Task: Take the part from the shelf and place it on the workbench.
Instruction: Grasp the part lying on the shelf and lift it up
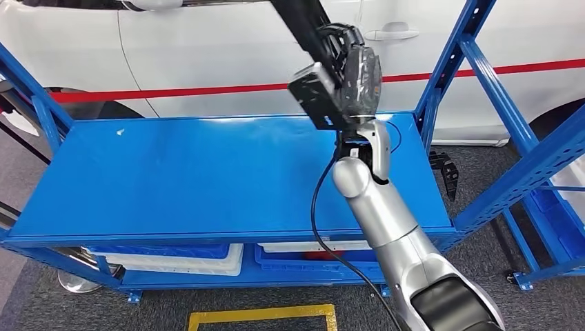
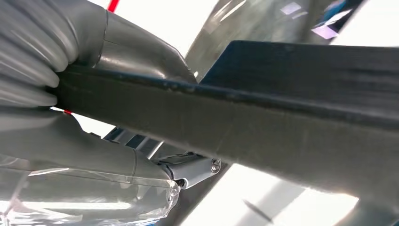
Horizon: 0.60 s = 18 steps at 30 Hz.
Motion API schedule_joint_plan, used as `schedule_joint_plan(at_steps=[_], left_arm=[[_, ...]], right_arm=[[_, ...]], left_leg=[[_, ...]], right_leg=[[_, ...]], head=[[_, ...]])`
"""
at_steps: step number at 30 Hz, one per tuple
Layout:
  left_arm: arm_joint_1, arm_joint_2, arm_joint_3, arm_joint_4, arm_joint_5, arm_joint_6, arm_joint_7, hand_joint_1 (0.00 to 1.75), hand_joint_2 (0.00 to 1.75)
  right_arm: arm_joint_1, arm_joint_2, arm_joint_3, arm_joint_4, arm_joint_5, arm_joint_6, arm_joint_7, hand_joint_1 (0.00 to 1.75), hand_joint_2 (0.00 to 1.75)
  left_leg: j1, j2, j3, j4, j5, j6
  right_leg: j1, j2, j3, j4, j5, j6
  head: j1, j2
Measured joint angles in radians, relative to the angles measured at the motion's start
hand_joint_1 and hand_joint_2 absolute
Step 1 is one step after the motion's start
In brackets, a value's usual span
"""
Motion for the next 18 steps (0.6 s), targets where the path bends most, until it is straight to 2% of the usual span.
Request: schedule_joint_plan(at_steps=[3,5,6,8,9,10,11,12,13,15,17,18], left_arm=[[-0.001,0.0,0.004,0.0,-0.002,-0.001,-0.001,0.0,0.0],[-0.001,-0.001,0.007,0.0,-0.003,-0.001,-0.002,0.0,0.0],[-0.001,-0.002,0.007,0.0,-0.003,-0.002,-0.002,0.0,0.0],[-0.002,-0.002,0.008,0.0,-0.003,-0.003,-0.005,0.0,0.0],[-0.002,-0.002,0.009,0.0,-0.003,-0.004,-0.006,0.0,0.0],[-0.002,-0.002,0.01,0.0,-0.004,-0.003,-0.007,0.0,0.0],[-0.002,-0.002,0.01,0.0,-0.006,-0.001,-0.007,0.0,0.0],[-0.002,-0.003,0.01,0.0,-0.009,0.003,-0.008,0.0,0.0],[-0.002,-0.004,0.01,0.0,-0.015,0.013,-0.008,0.0,0.0],[-0.003,-0.005,0.01,0.0,-0.025,0.041,-0.008,0.0,0.87],[-0.005,-0.005,0.01,0.0,-0.031,0.064,-0.006,0.0,1.75],[-0.005,-0.005,0.011,0.0,-0.031,0.071,-0.004,0.0,1.75]], right_arm=[[0.039,-0.006,-0.03,-0.089,-0.176,0.071,-0.059,1.75,1.75],[0.059,-0.011,-0.043,-0.13,-0.228,0.1,-0.076,1.75,1.75],[0.065,-0.014,-0.049,-0.146,-0.265,0.122,-0.087,1.75,1.75],[0.082,-0.025,-0.06,-0.174,-0.383,0.194,-0.123,1.75,1.75],[0.097,-0.031,-0.065,-0.186,-0.451,0.235,-0.142,1.75,1.75],[0.113,-0.038,-0.07,-0.196,-0.509,0.269,-0.159,1.75,1.75],[0.129,-0.044,-0.074,-0.205,-0.552,0.296,-0.173,1.75,1.75],[0.141,-0.049,-0.076,-0.212,-0.581,0.314,-0.185,1.75,1.75],[0.152,-0.053,-0.078,-0.219,-0.599,0.327,-0.196,1.75,1.75],[0.171,-0.06,-0.078,-0.232,-0.619,0.344,-0.216,1.75,1.75],[0.193,-0.064,-0.078,-0.242,-0.626,0.352,-0.225,1.75,1.75],[0.204,-0.066,-0.078,-0.247,-0.629,0.357,-0.227,1.75,1.75]], left_leg=[[-0.003,-0.001,0.013,-0.029,0.0,0.012],[0.001,0.0,0.018,-0.04,0.007,0.024],[0.003,0.002,0.02,-0.045,0.01,0.029],[0.003,0.003,0.021,-0.046,0.011,0.033],[0.004,0.002,0.021,-0.045,0.01,0.034],[0.004,0.001,0.022,-0.045,0.01,0.034],[0.005,0.0,0.022,-0.043,0.009,0.033],[0.005,-0.001,0.022,-0.04,0.006,0.03],[0.006,-0.001,0.021,-0.034,0.003,0.026],[0.003,-0.002,0.017,-0.022,-0.006,0.014],[0.0,-0.002,0.014,-0.018,-0.01,0.004],[0.002,-0.002,0.015,-0.019,-0.011,0.0]], right_leg=[[0.001,0.0,-0.002,-0.001,0.001,0.014],[0.001,0.0,-0.01,0.02,-0.017,0.025],[0.0,0.0,-0.026,0.056,-0.039,0.029],[-0.003,0.0,-0.083,0.18,-0.1,0.035],[-0.005,0.0,-0.112,0.238,-0.12,0.038],[-0.008,-0.001,-0.129,0.269,-0.122,0.04],[-0.011,-0.001,-0.127,0.262,-0.105,0.042],[-0.015,-0.002,-0.106,0.215,-0.073,0.044],[-0.019,-0.003,-0.074,0.146,-0.041,0.046],[-0.02,-0.002,-0.025,0.042,-0.006,0.042],[-0.015,0.001,-0.016,0.022,-0.006,0.03],[-0.015,0.002,-0.017,0.021,-0.005,0.022]], head=[[0.001,0.0],[0.001,0.0],[0.002,0.0],[0.003,0.0],[0.003,0.0],[0.003,0.0],[0.003,0.0],[0.003,0.0],[0.003,0.0],[0.002,0.0],[0.002,0.0],[0.001,0.0]])
